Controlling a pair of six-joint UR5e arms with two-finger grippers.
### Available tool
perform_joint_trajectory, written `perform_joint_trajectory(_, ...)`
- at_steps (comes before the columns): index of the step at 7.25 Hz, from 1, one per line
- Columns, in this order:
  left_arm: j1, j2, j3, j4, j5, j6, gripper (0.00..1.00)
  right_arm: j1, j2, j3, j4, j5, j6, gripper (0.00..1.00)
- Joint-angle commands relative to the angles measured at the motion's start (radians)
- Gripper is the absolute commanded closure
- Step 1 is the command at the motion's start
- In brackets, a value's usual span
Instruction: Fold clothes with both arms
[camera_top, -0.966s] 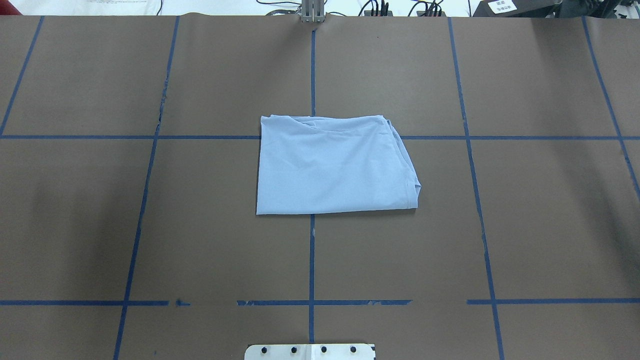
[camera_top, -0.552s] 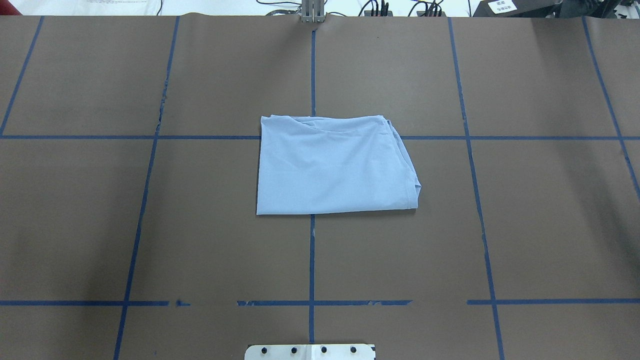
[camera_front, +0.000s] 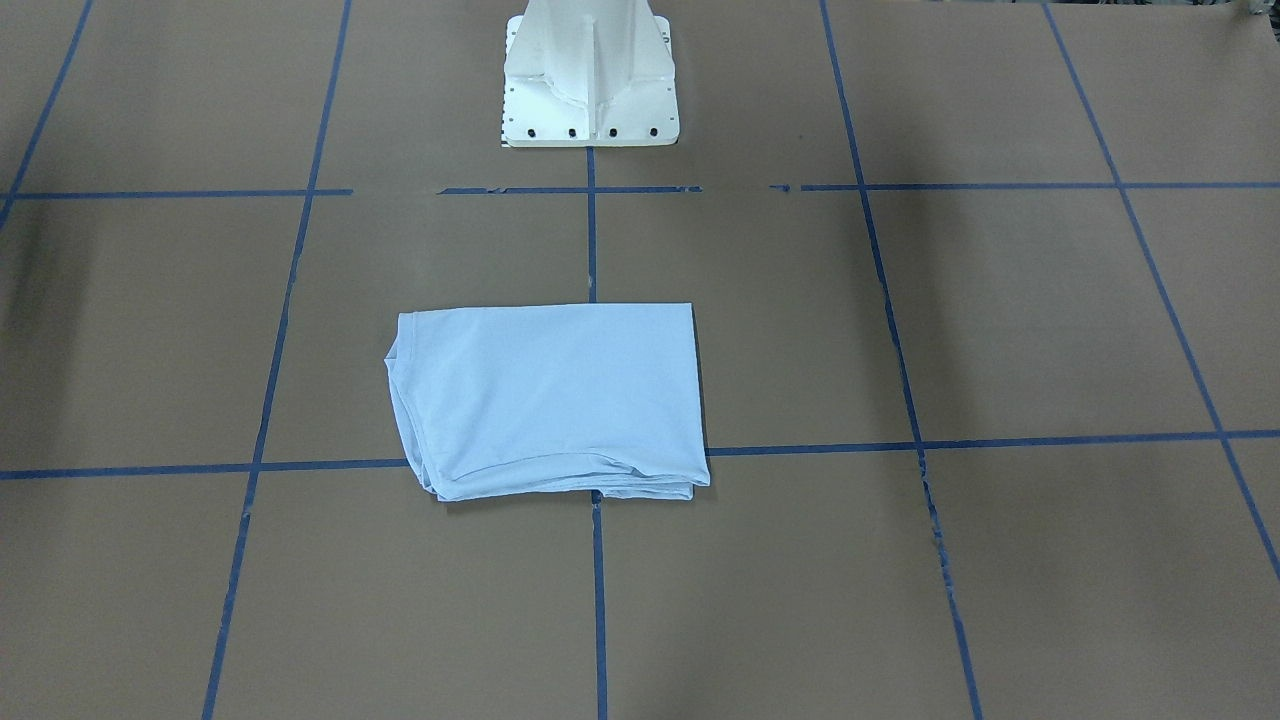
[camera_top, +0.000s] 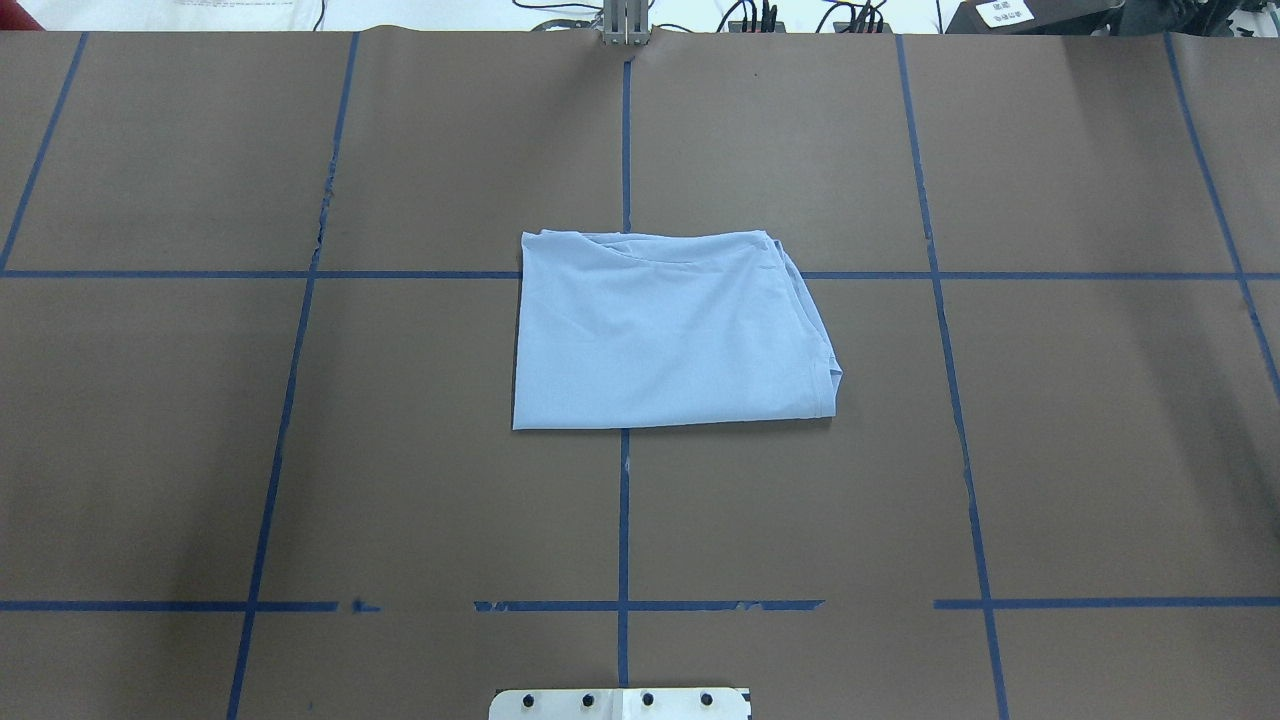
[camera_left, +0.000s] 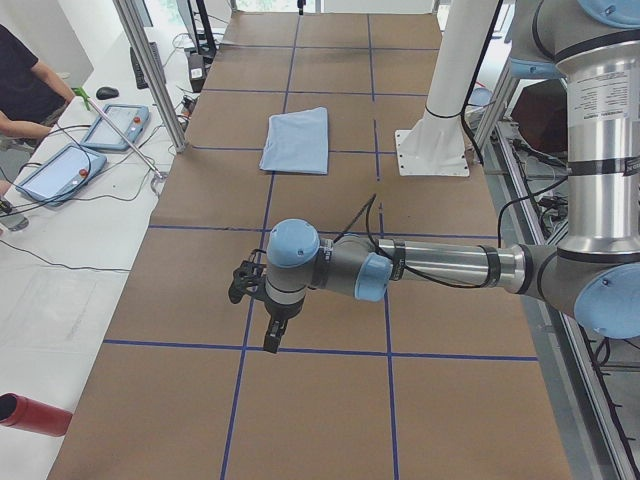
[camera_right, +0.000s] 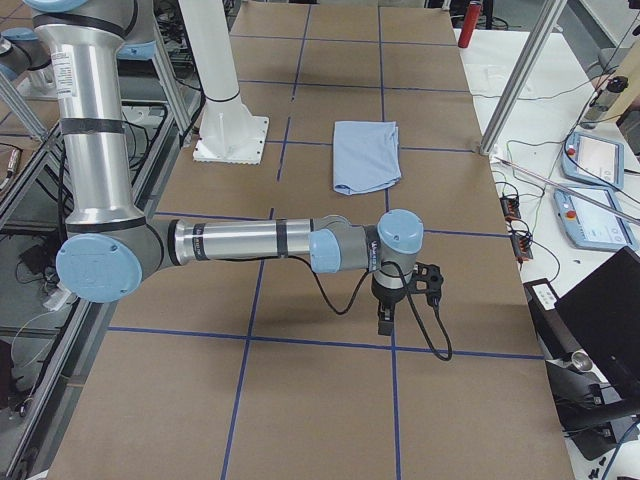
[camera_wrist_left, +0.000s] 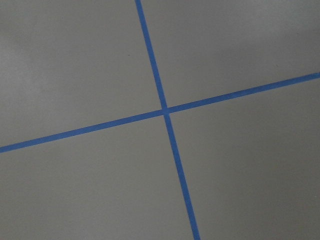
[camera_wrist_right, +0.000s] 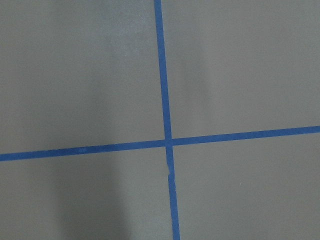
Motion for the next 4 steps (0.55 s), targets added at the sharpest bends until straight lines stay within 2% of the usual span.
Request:
perform_joint_trajectory(1, 0.002, -0.019, 0.002, 0.103, -0.014, -0.004, 0.00, -0.010, -0.013, 0.022, -0.053, 0.008, 0.001, 0.00)
perform_joint_trajectory(2, 0.001, -0.016, -0.007, 0.198, -0.074, -0.004, 0.00, -0.035, -0.013, 0.019, -0.072, 0.008, 0.000, 0.00)
perform_joint_trajectory(3, 0.002, -0.019, -0.013, 0.280, -0.074, -0.001, 0.00, -0.035, -0.018, 0.021, -0.074, 0.010, -0.008, 0.00)
perform_joint_trajectory(4, 0.002, -0.017, 0.001, 0.270, -0.077, -0.001, 0.00, -0.035, -0.019, 0.024, -0.072, 0.008, -0.008, 0.00)
